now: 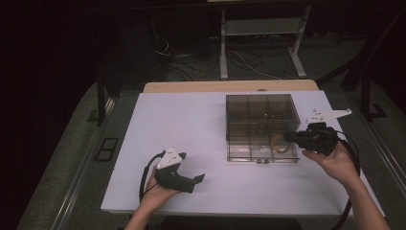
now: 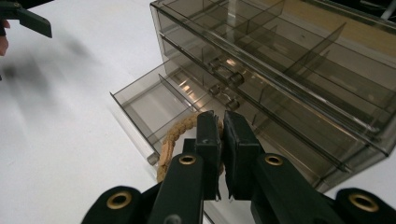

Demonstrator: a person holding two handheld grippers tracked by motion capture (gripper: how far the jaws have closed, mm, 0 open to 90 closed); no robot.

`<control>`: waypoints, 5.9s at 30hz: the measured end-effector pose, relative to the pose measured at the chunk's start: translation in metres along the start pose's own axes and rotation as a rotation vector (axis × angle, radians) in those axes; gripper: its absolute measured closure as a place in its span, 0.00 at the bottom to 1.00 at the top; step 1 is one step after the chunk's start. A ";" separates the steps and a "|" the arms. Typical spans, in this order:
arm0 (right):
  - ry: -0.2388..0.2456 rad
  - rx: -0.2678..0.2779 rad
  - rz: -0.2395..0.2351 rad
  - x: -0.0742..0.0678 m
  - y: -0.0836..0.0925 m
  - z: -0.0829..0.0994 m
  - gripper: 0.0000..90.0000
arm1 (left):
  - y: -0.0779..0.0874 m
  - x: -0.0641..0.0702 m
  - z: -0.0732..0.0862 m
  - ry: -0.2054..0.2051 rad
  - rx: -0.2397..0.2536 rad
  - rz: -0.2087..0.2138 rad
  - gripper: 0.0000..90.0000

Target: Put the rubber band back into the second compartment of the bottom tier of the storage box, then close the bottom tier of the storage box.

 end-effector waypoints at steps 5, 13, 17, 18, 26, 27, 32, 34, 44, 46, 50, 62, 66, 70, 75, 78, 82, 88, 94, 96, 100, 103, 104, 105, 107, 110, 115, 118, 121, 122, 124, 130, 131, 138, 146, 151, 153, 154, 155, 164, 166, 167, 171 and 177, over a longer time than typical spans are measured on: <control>0.008 -0.004 -0.007 -0.002 -0.003 -0.004 0.93 | 0.000 0.000 0.000 -0.005 -0.005 0.000 0.00; 0.015 0.002 -0.012 -0.006 -0.008 -0.010 0.93 | 0.000 0.000 0.000 -0.005 -0.006 0.000 0.00; 0.015 -0.001 -0.012 -0.007 -0.011 -0.011 0.93 | 0.000 0.000 0.000 -0.001 -0.003 -0.001 0.00; 0.019 -0.001 -0.011 -0.007 -0.012 -0.011 0.93 | 0.000 0.000 0.000 -0.001 -0.002 0.000 0.00; 0.019 -0.004 -0.010 -0.008 -0.018 -0.013 0.93 | 0.000 0.000 0.000 -0.004 -0.004 -0.001 0.00; 0.023 -0.006 -0.012 -0.008 -0.019 -0.013 0.93 | 0.000 -0.001 0.000 -0.004 -0.004 -0.001 0.00; 0.018 -0.006 -0.009 -0.008 -0.024 -0.014 0.93 | 0.000 0.000 0.000 -0.001 -0.003 0.000 0.00; 0.014 -0.006 -0.010 -0.008 -0.027 -0.014 0.93 | 0.000 0.000 0.000 -0.001 -0.003 0.000 0.00; 0.023 -0.021 -0.021 -0.013 -0.037 -0.013 0.93 | 0.001 0.000 0.000 -0.001 -0.001 0.001 0.00; 0.023 -0.025 -0.023 -0.014 -0.039 -0.013 0.93 | 0.001 0.000 0.000 0.000 -0.003 0.001 0.00; 0.026 -0.030 -0.024 -0.016 -0.043 -0.012 0.93 | 0.000 0.000 0.000 0.000 -0.003 0.001 0.00; 0.041 -0.054 -0.020 -0.018 -0.054 -0.007 0.93 | 0.001 -0.001 0.000 -0.002 0.002 0.003 0.00; 0.040 -0.064 -0.020 -0.017 -0.057 -0.005 0.93 | 0.001 0.000 0.000 -0.001 -0.003 0.002 0.00; 0.042 -0.072 -0.020 -0.018 -0.060 -0.003 0.93 | 0.000 0.000 0.000 -0.001 -0.004 0.002 0.00; 0.051 -0.084 -0.023 -0.020 -0.064 -0.002 0.93 | 0.000 0.000 0.000 -0.002 -0.006 0.004 0.00; 0.056 -0.086 -0.022 -0.020 -0.066 -0.002 0.93 | 0.000 0.000 0.000 -0.003 -0.006 0.004 0.00; 0.059 -0.094 -0.021 -0.021 -0.067 -0.001 0.93 | 0.000 0.000 0.000 -0.006 -0.008 0.006 0.00; 0.068 -0.107 -0.013 -0.022 -0.071 0.001 0.93 | 0.000 0.000 0.000 -0.007 -0.009 0.005 0.00; 0.078 -0.127 -0.012 -0.024 -0.076 0.004 0.93 | -0.001 0.000 0.000 -0.009 -0.011 0.006 0.00; 0.077 -0.135 -0.011 -0.025 -0.078 0.005 0.93 | -0.001 0.000 0.000 -0.009 -0.011 0.006 0.00; 0.071 -0.147 -0.012 -0.026 -0.080 0.006 0.93 | -0.001 0.000 0.000 -0.009 -0.011 0.007 0.00; 0.078 -0.154 -0.014 -0.026 -0.083 0.008 0.93 | -0.001 0.000 0.000 -0.009 -0.012 0.007 0.00; 0.078 -0.158 -0.014 -0.026 -0.083 0.009 0.93 | -0.001 0.000 0.000 -0.009 -0.012 0.008 0.00; 0.079 -0.163 -0.015 -0.026 -0.084 0.009 0.93 | -0.001 0.000 0.000 -0.010 -0.013 0.008 0.00; 0.077 -0.169 -0.016 -0.026 -0.085 0.010 0.93 | -0.001 0.000 0.000 -0.010 -0.013 0.008 0.00; 0.074 -0.176 -0.018 -0.026 -0.087 0.012 0.93 | -0.001 0.000 0.000 -0.012 -0.014 0.009 0.00; 0.068 -0.192 -0.026 -0.026 -0.088 0.014 0.92 | -0.001 0.000 0.000 -0.017 -0.012 0.011 0.00; 0.065 -0.200 -0.025 -0.026 -0.088 0.015 0.91 | -0.002 0.000 0.000 -0.016 -0.013 0.015 0.00; 0.058 -0.209 -0.024 -0.025 -0.089 0.016 0.87 | -0.002 0.001 0.000 -0.012 -0.014 0.014 0.00; 0.057 -0.212 -0.024 -0.025 -0.089 0.017 0.85 | -0.002 0.001 0.000 -0.012 -0.014 0.014 0.00; 0.055 -0.214 -0.018 -0.025 -0.089 0.017 0.81 | -0.002 0.001 0.000 -0.014 -0.014 0.017 0.00; 0.072 -0.195 -0.019 -0.026 -0.085 0.016 0.67 | -0.002 0.001 0.000 -0.008 -0.016 0.016 0.00; 0.069 -0.193 -0.018 -0.026 -0.085 0.016 0.63 | -0.002 0.001 0.000 -0.009 -0.016 0.016 0.00; 0.024 -0.180 -0.023 -0.026 -0.076 0.013 0.31 | -0.002 0.001 -0.001 -0.013 -0.018 0.019 0.00; -0.012 -0.179 -0.040 -0.028 -0.063 0.015 0.22 | -0.002 0.001 -0.001 -0.025 -0.022 0.024 0.00; -0.012 -0.168 -0.061 -0.033 -0.057 0.016 0.22 | -0.002 0.001 -0.001 -0.021 -0.018 0.023 0.00; -0.014 -0.162 -0.069 -0.035 -0.054 0.016 0.22 | -0.002 0.001 -0.001 -0.022 -0.021 0.023 0.00; -0.016 -0.160 -0.072 -0.036 -0.053 0.016 0.22 | -0.002 0.001 -0.001 -0.021 -0.021 0.024 0.00; -0.014 -0.158 -0.077 -0.037 -0.052 0.017 0.22 | -0.002 0.001 -0.001 -0.021 -0.020 0.024 0.00; 0.001 -0.143 -0.093 -0.043 -0.044 0.019 0.22 | -0.001 0.001 -0.001 -0.023 -0.018 0.024 0.00; 0.002 -0.141 -0.096 -0.045 -0.042 0.020 0.22 | -0.001 0.001 -0.001 -0.023 -0.019 0.023 0.00; 0.004 -0.140 -0.101 -0.045 -0.041 0.021 0.22 | -0.001 0.000 -0.001 -0.023 -0.018 0.023 0.00; 0.015 -0.144 -0.115 -0.048 -0.038 0.023 0.22 | -0.001 0.001 -0.001 -0.021 -0.018 0.023 0.00; 0.029 -0.147 -0.139 -0.052 -0.035 0.025 0.22 | -0.001 0.001 -0.001 -0.024 -0.019 0.026 0.00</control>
Point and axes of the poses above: each handheld gripper's, and its own axes: y roughly backward along the jaws, z roughly out of its underside, x roughly to its right, the point moved 2 cm from there along -y, roughly forward along the jaws, and after that the axes turned 14 degrees about z, right-handed, at the moved point
